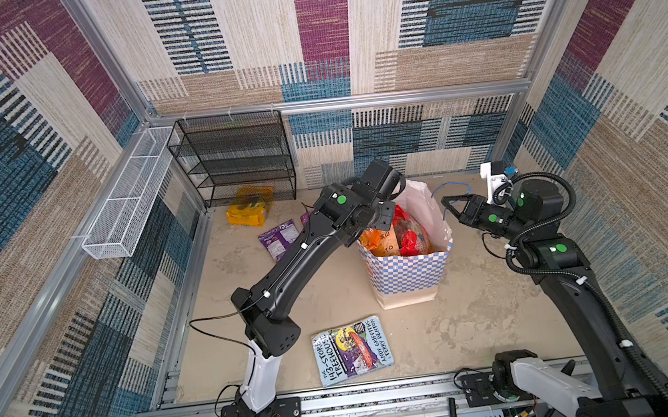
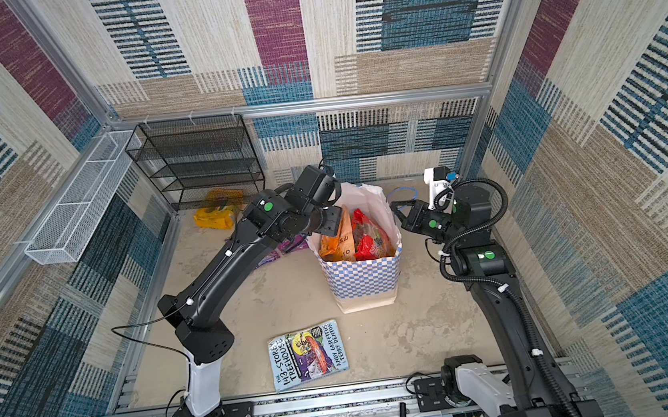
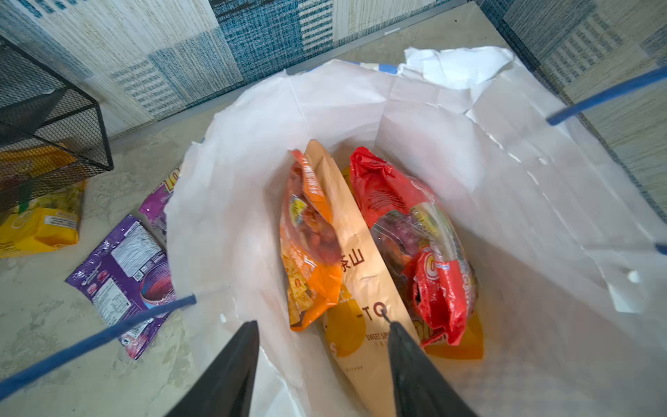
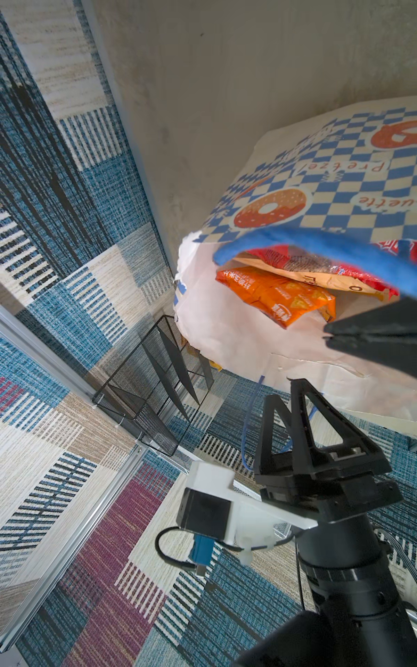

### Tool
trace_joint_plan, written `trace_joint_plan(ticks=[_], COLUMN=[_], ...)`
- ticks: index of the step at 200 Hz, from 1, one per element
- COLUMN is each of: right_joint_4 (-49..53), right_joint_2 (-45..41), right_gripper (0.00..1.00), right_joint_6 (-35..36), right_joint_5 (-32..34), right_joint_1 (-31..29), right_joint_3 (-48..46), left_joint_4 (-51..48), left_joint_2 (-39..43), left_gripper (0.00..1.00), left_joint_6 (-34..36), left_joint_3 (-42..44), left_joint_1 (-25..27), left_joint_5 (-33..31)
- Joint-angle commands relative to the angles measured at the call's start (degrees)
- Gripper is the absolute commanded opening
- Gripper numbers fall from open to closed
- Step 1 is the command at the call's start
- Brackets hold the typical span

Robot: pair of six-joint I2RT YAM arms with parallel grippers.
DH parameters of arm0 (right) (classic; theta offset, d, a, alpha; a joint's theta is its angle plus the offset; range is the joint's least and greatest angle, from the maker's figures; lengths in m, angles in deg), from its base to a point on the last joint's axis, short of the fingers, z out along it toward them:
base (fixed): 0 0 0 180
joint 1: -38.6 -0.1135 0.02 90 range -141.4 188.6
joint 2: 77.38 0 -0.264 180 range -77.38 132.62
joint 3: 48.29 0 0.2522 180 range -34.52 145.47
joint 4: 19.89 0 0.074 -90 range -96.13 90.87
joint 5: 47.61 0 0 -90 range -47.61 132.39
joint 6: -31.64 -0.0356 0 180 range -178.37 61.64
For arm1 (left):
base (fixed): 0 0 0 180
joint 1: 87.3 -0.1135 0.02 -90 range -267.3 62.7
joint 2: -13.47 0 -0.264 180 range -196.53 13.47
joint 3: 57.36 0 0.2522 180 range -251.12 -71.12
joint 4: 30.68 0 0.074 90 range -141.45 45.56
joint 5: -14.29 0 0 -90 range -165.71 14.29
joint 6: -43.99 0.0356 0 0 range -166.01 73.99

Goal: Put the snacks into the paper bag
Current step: 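Withdraw the left gripper and move it to the purple candy bag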

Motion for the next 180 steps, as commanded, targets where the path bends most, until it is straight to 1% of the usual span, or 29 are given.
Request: trace_joint_plan(ticks=[1,28,51,63,70,87,98,113,126,141,158,180], right_joint_4=[-3.0,-2.3,-3.1,-2.8,-3.1,-3.4,-3.4,-3.3,-3.6,-3.9,-4.0,-3.9], right_joint_2=[-0.4,-0.8,-0.3,-0.1,-0.5,-1.3,-1.5,-1.6,-1.8,-1.9,-1.9,-2.2], right_gripper=[0.02,0.02,0.02,0.01,0.02,0.02,0.02,0.02,0.02,0.02,0.02,0.02], right_joint_6=[0.2,0.7,0.3,0.5,0.3,0.0,-0.1,-0.2,-0.4,-0.6,-0.4,0.1], right_joint_5=[-0.2,0.7,0.5,0.5,0.8,1.6,1.9,1.9,2.0,2.3,2.5,3.2], right_joint_1=[-0.2,-0.1,-0.1,-0.1,-0.1,-0.1,-0.2,-0.1,-0.1,-0.1,-0.1,-0.1], right_joint_3=[0.2,0.5,0.6,0.8,0.5,0.1,-0.1,-0.1,-0.4,-0.8,-0.7,-0.7], left_joint_4=[1.3,1.6,1.6,1.8,2.3,4.8,7.2,11.4,16.0,21.3,26.1,30.4], left_joint_2=[-1.1,-1.3,-0.5,1.3,2.7,8.1,12.4,19.7,27.0,36.0,45.7,55.3], left_gripper=[0.6,0.6,0.64,0.69,0.74,0.86,0.91,1.0,0.99,0.99,0.99,0.99], left_joint_6=[0.5,0.1,1.3,2.3,3.1,4.4,4.9,4.4,3.7,2.2,-0.4,-4.4], left_joint_3=[0.4,0.4,-5.4,-8.5,-9.4,-7.2,-2.9,6.2,15.7,27.1,39.0,50.7], left_joint_1=[0.1,0.0,-0.3,-0.3,-0.3,-0.6,-1.1,-2.4,-3.9,-6.6,-11.6,-20.8], left_joint_5=[4.4,9.1,15.1,16.7,17.2,17.7,17.7,16.4,14.8,11.4,8.4,8.4])
